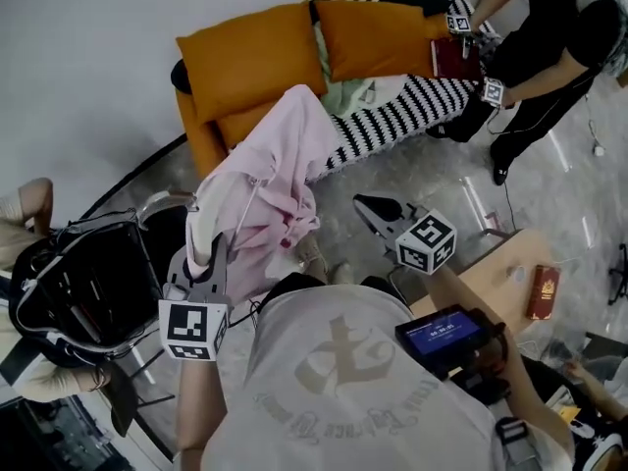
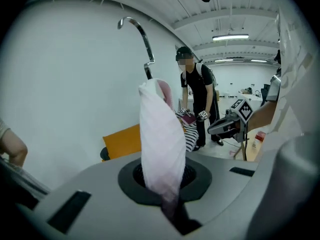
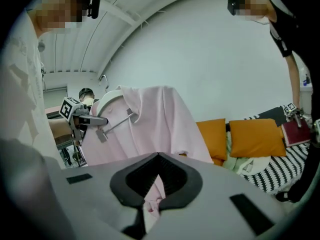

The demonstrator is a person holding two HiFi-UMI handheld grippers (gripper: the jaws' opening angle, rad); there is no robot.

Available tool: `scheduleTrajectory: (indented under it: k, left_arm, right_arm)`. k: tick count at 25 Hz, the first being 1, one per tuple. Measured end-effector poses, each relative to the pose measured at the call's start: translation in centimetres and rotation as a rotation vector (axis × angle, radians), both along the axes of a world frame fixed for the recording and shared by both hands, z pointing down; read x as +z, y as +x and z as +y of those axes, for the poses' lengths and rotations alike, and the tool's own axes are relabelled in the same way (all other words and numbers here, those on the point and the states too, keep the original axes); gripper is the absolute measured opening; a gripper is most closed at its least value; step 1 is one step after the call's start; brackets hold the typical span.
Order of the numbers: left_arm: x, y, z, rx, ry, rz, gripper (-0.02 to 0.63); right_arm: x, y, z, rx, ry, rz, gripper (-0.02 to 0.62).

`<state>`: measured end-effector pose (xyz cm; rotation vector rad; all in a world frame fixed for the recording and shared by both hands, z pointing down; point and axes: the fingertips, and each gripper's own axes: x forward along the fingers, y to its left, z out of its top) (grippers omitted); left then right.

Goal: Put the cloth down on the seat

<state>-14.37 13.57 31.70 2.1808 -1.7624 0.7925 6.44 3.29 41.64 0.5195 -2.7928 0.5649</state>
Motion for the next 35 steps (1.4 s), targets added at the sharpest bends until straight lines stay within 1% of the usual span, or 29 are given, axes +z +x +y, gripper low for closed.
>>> scheduleTrajectory:
  k: [6,11,15,20,25,29,31,35]
  left_arm:
    - [-2.1,0.1,-3.9,0.115,0.029,-0.013,0.018]
    - [-2.9,-2.2,-8.6,0.190,0.041,0.015,0.018]
    - [-3.6,-3.1,-10.6,0.229,0.068,0.012,0.018]
    - [-5.8,-3.4,-11.2,0.216,0.085,0.017,0.018]
    - [-8.3,-3.0,-11.3,0.207,0.105,-0.015,0.018]
    - [-9.8,-2.5,-10.7,0.191,0.119,-0.041,0.018]
    - [-10.7,-3.7,-12.3,0.172,0.117,-0.052,0.020]
    - [-13.4,-8.4,-20.1,0.150,0.074,-0.052,0.020]
  right_arm:
    - [-0.8,-0.8,-3.5,0.023,-0.003,0.028,0.015]
    - [-0.5,-2.9,-8.4,0.057,-0.008,0.078,0.015]
    - [-0.5,-3.8,-10.3,0.089,0.009,0.086,0.015]
    - [-1.5,-4.3,-10.5,0.097,0.019,0.058,0.015]
    - [-1.8,-4.1,-10.2,0.083,0.015,0.036,0.015]
    - [-0.8,-3.5,-9.9,0.074,0.004,0.022,0.015]
    - [0.0,-4.1,-11.4,0.057,-0.012,0.030,0.015]
    - [0.8,-6.9,-18.4,0.048,-0.069,0.049,0.015]
